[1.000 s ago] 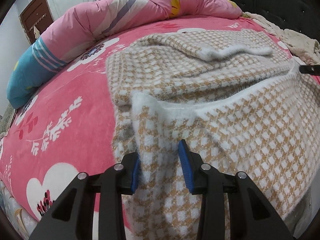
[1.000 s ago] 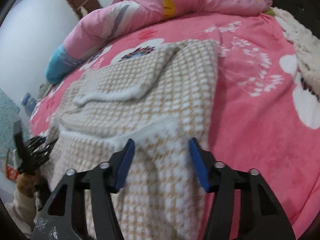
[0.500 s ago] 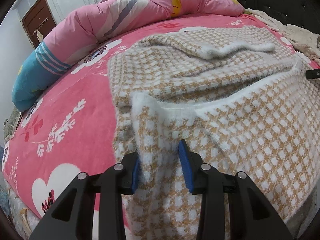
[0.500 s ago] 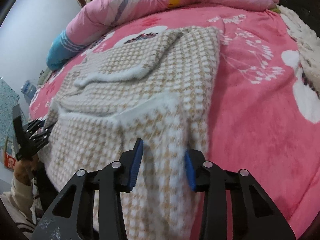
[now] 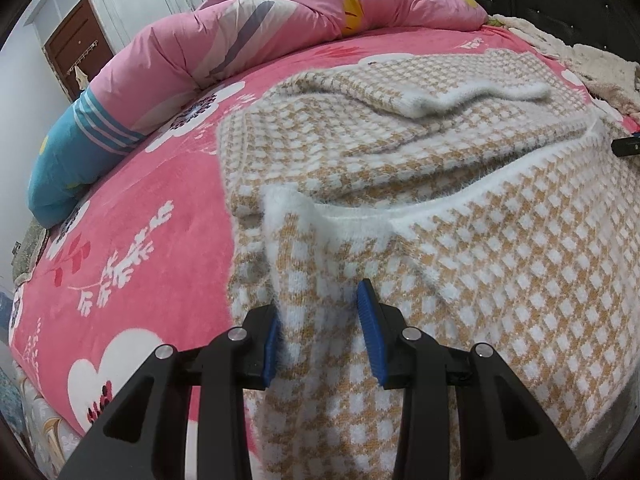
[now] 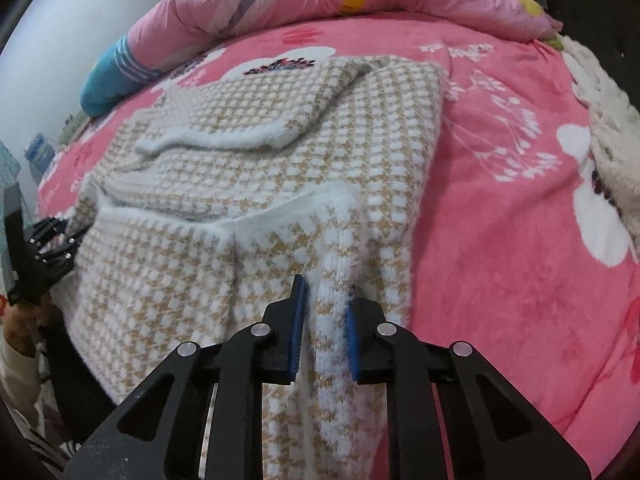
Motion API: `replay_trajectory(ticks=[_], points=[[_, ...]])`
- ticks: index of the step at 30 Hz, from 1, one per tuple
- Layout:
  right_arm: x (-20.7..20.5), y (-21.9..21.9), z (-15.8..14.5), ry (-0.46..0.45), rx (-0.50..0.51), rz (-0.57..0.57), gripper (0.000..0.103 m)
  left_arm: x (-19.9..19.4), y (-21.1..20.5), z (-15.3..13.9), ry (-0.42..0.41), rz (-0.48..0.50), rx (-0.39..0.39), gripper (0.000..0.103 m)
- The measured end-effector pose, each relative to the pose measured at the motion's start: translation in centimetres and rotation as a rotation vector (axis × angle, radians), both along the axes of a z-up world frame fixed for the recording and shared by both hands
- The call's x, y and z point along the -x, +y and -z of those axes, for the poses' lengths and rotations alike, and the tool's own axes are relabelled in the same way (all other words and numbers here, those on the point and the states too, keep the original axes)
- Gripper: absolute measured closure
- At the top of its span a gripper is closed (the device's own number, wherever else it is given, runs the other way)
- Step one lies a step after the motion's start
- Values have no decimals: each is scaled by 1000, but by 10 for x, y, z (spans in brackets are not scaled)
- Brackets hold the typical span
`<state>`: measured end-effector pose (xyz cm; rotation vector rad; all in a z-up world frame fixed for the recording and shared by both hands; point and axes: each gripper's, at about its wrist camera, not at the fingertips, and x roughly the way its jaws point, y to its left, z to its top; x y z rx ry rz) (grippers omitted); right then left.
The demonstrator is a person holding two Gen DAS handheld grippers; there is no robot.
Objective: Fold large clothes
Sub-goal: 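Grasp the white-trimmed coat edge with the left tool while the right tool grasps it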
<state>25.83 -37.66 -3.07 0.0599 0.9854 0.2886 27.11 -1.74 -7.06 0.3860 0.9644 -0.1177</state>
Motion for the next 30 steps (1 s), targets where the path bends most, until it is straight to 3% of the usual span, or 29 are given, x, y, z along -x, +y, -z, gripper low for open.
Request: replay_trajectory(ticks=[11,15,19,30], points=[[0,8,0,-29,51,5,89,0,0,-1,-1,3,-5,69],[6,11,-4,-54,66,18,95,0,0,-1,0,4,-1,72],[22,15,-20,-128,93,51,97,4,2,-7,-26,6,-3,93],[93,21,-69,-340,113,125,98,60,21,-54,-177,21,84,96]])
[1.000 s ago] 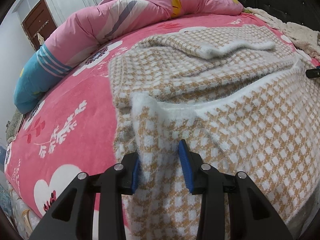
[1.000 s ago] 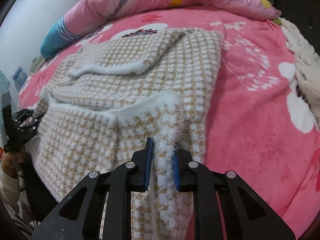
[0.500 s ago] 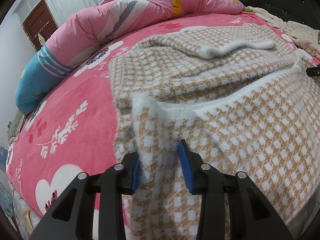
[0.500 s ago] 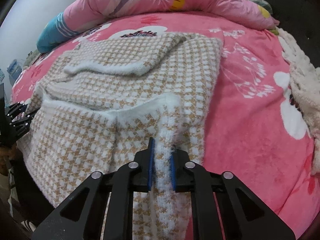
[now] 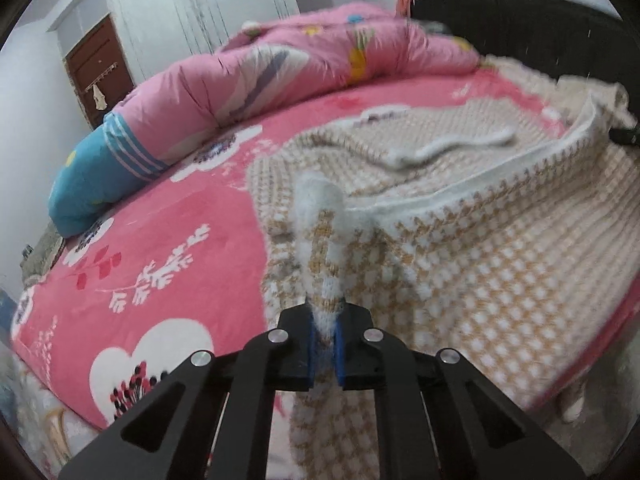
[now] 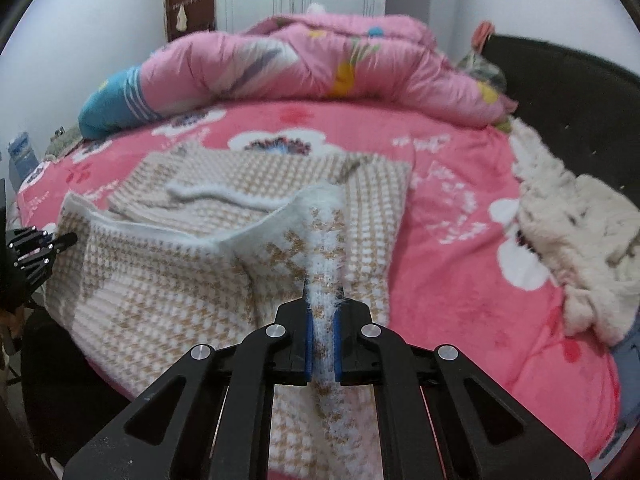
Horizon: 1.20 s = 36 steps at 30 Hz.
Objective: Fold large clothes
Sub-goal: 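Grasp the white-trimmed coat edge with the left tool while the right tool grasps it, then lift the coat edge with both tools and fold it over the coat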
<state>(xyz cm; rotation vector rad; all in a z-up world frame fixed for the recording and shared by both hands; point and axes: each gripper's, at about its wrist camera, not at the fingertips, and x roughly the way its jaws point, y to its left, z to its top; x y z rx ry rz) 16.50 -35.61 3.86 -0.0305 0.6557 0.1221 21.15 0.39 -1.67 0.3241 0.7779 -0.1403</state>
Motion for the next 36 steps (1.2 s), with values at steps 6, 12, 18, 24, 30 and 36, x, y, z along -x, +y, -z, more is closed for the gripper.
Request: replay_trajectory(ticks=[6,12,18,24,30,36], points=[[26,2,-28,-116,15,30,98,30,13,-39,-125,-2,47,97],[-3,-7,-70,-225,18,29,98,-3,9,-84,-204,28,30,97],[-93,-24,-102,-254,17,36,98,-103,-2,-121,-230,41,22,97],[-228,-32,-40,-36,-52,51,97,-233,2,-58,34,-6,47,96],[-291,-60,53,256,-199,80,61,-295,43,28,314,-96,197,69],[-261,-79,3,98,-298,48,42,-281,70,-30,154,-81,402,56]])
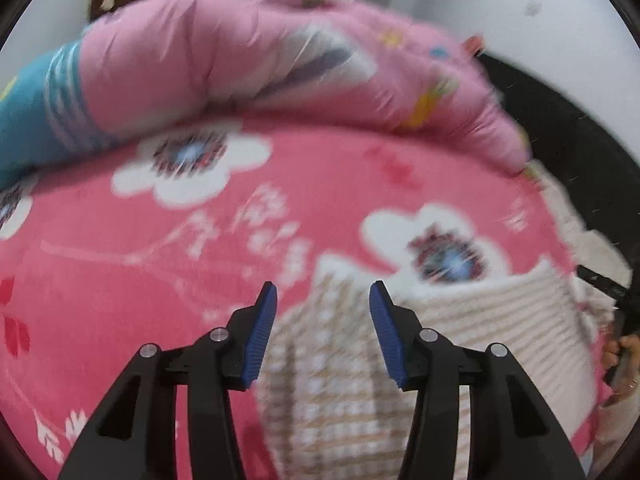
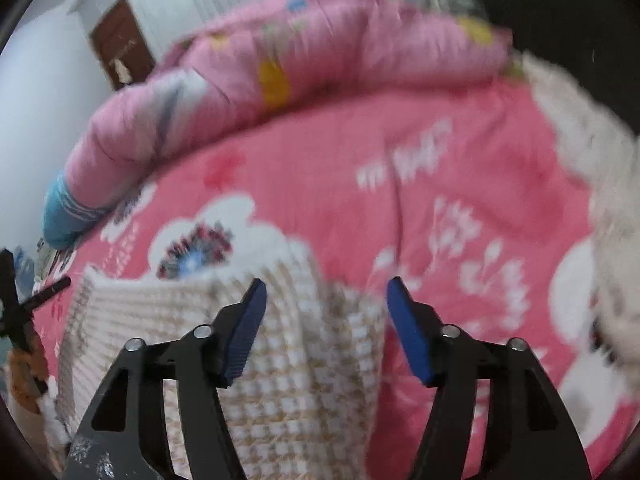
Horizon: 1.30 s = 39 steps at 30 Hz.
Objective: Fold large clothes
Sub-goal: 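Lift the coat edge with both tools and fold it over the coat, then open both tools and release the folded edge onto the coat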
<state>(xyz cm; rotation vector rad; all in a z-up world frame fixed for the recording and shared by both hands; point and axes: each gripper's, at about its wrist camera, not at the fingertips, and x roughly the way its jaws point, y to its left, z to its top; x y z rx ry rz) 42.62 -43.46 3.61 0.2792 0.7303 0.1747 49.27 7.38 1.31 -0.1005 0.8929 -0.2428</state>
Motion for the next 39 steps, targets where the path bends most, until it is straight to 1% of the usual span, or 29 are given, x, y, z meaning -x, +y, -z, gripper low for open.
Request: replay_trajectory(ticks=[1,3,4,5,6,7,9,10,11,12,14,15,17,19,21,23,24,25,26,27,28,29,30,31,33,35,36,37,39], points=[[-5,10,-3,2,-24,-47,42,-2,-9,-3,3,31,11,56],[-24,34,3,36,-55,-139,42,-7,-34,4,51,83,37,56],[-33,43,11,60,-60,-160,42,-15,-46,17,103,105,39,56],[-42,47,18,84,-72,-166,43,-25,-56,33,157,101,14,56],[-52,47,29,119,-89,-160,44,-30,-58,43,184,80,-14,55],[-61,37,42,158,-118,-121,49,-36,-55,55,200,55,-18,53],[-66,4,53,184,-218,-36,62,-38,-38,57,193,5,65,54],[-64,-12,54,191,-238,15,61,-36,-26,52,186,-48,77,56],[-58,-25,52,203,-214,88,55,-33,-15,44,176,-69,97,56],[-48,-42,47,202,-182,157,48,-30,-7,36,158,-90,86,56],[-25,-54,31,166,-182,163,48,-19,4,17,111,-132,22,56],[-13,-53,23,145,-175,152,48,-8,6,4,80,-113,16,56],[15,-30,0,88,-124,67,47,18,-3,-17,37,-46,6,56],[46,4,-12,51,-62,-52,39,53,-34,-30,31,99,-6,55],[68,56,-9,53,30,-176,39,79,-69,-25,56,217,-55,55],[76,90,7,72,92,-236,39,98,-98,-11,84,275,-85,55],[73,105,22,100,116,-249,39,104,-114,5,106,287,-123,55],[65,115,35,129,142,-243,39,107,-122,21,127,269,-187,54],[58,125,56,158,208,-227,38,106,-126,36,140,247,-240,52],[57,130,67,156,239,-225,33,105,-127,54,151,241,-270,49],[58,130,72,158,242,-224,32,104,-123,61,158,236,-246,49],[63,126,65,165,230,-210,32,105,-118,57,164,216,-214,49],[71,124,53,173,231,-186,33,108,-114,50,166,198,-206,49],[80,122,44,164,233,-179,33,116,-112,37,157,171,-224,50],[117,124,18,86,209,-220,33,137,-111,16,117,201,-208,51],[143,134,11,50,205,-262,33,166,-111,4,111,260,-170,51],[147,141,13,50,209,-279,33,174,-113,6,119,271,-179,51],[149,154,26,71,227,-299,33,181,-118,15,134,268,-218,51],[137,171,60,129,275,-292,32,180,-124,46,171,219,-319,50]])
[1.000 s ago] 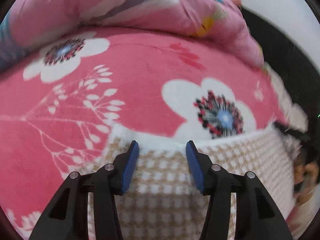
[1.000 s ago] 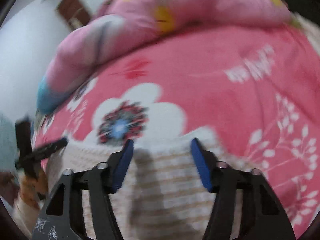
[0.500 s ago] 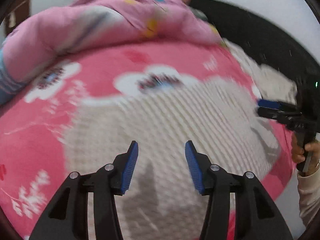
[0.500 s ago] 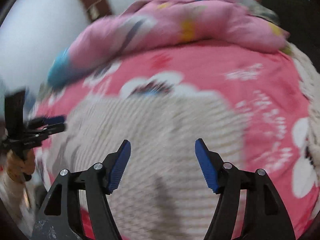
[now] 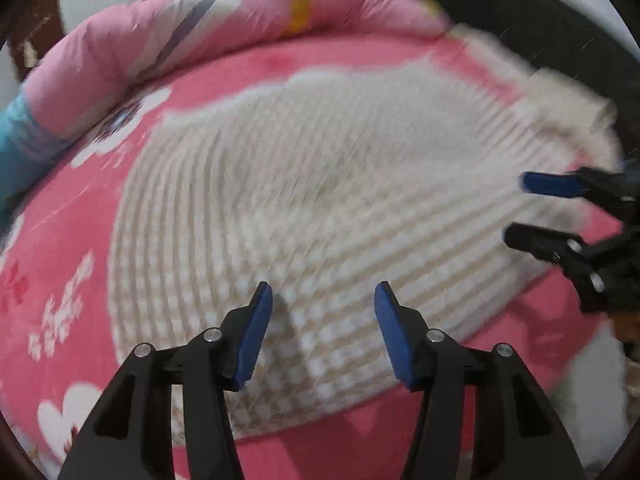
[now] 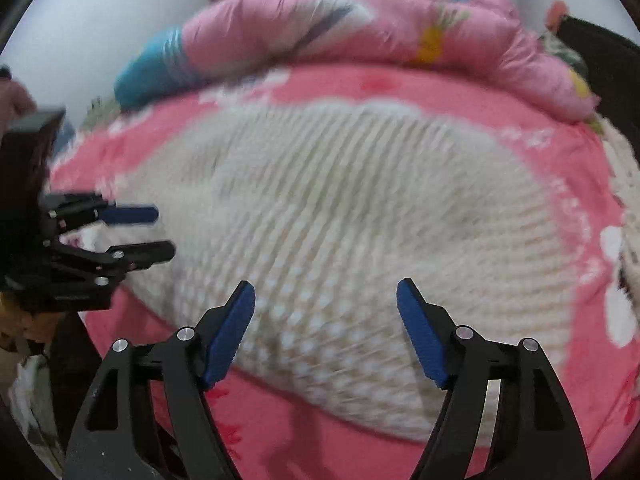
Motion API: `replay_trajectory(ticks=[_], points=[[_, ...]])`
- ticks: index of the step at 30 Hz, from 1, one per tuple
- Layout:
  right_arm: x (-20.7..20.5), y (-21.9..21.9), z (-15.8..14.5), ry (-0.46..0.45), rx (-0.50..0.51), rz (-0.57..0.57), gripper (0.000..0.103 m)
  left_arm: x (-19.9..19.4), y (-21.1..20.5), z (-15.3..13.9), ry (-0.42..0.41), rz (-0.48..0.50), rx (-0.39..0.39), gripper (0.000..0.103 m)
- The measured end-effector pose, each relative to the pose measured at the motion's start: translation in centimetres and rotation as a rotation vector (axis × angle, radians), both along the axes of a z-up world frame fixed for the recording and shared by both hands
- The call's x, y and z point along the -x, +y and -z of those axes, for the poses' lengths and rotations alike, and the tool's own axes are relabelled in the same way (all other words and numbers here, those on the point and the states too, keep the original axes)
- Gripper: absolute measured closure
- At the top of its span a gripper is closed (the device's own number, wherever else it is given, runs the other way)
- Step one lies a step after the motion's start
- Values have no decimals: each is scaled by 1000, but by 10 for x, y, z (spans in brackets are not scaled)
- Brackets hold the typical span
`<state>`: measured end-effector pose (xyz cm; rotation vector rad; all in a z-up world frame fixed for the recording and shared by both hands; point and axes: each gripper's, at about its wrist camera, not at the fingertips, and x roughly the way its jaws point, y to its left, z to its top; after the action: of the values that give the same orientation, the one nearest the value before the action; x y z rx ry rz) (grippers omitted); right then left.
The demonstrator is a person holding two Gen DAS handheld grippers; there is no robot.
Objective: Fold large clothes
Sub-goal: 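Open both tools and release the folded edge onto the coat, then pat the folded coat flat with both open tools and withdraw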
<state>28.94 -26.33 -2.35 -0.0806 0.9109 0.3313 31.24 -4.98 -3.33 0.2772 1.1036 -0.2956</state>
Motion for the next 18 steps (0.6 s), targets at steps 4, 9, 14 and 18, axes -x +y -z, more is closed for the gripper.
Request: replay_trajectory(ticks=[4,9,14,18], points=[[-6,-2,8,25,-27,54,28,1,1,17,9,-48,5,49],[42,-6,-21,-95,75,57,30,39,25,-28,-48,-74,72,49],[19,-34,21,36,-52,88,24,27,69,13,46,-236,128,47],[48,-58,-21,-43,-99,123,24,48,71,-23,-9,-262,164,47]])
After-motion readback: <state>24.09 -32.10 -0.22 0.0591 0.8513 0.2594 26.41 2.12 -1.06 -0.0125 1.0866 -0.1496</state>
